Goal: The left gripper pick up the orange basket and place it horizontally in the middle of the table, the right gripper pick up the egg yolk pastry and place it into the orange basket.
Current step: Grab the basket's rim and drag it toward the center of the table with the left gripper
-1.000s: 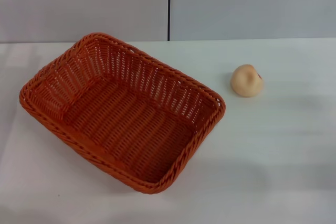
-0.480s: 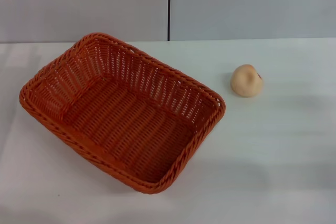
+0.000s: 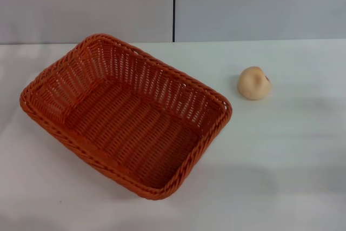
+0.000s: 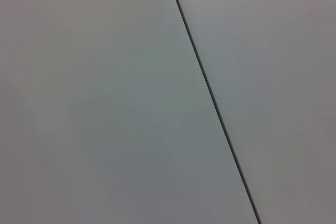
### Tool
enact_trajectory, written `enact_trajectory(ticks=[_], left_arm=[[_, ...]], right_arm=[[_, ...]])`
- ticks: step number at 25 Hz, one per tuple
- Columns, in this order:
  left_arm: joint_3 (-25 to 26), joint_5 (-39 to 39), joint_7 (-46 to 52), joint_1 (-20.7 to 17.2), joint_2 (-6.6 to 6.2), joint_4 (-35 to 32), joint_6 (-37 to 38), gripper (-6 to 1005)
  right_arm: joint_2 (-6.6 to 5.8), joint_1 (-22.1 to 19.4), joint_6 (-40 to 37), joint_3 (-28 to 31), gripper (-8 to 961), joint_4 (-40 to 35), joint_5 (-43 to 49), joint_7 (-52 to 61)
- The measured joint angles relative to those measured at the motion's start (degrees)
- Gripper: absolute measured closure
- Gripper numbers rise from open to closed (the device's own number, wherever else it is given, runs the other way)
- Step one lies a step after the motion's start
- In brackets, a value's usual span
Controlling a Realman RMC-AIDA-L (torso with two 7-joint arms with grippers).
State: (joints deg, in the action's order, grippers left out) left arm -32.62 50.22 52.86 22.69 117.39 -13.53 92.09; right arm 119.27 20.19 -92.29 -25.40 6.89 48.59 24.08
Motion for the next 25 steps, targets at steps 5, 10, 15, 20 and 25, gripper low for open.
enact_trajectory(ticks=[5,10,15,20,25], left_arm=[[-9.63,1.09,13.66,-0.60,-3.42,-11.37,-4.05,318],[-12.20,15.74,31.34,0.81,-7.59,-24.70,-6.75,320],[-11.74,33.59,43.87,3.66,-8.60,-36.31,-7.22,321],[-11.66,50.70,53.09,6.45,-7.89,-46.50,-6.94,322],[-12.04,59.79,56.57,8.46,-7.27,-50.65,-6.13,313]], right_arm=[[0.00,-0.21,0.01,0.00,401,-0.03,0.01,0.04],[0.00,-0.45,0.09,0.00,402,-0.04,0.01,0.52],[0.00,-0.55,0.55,0.00,403,-0.04,0.01,1.19],[-0.01,-0.58,0.78,0.00,404,-0.04,-0.02,1.58],[-0.08,-0.57,1.36,0.00,405,-0.14,-0.06,1.65]])
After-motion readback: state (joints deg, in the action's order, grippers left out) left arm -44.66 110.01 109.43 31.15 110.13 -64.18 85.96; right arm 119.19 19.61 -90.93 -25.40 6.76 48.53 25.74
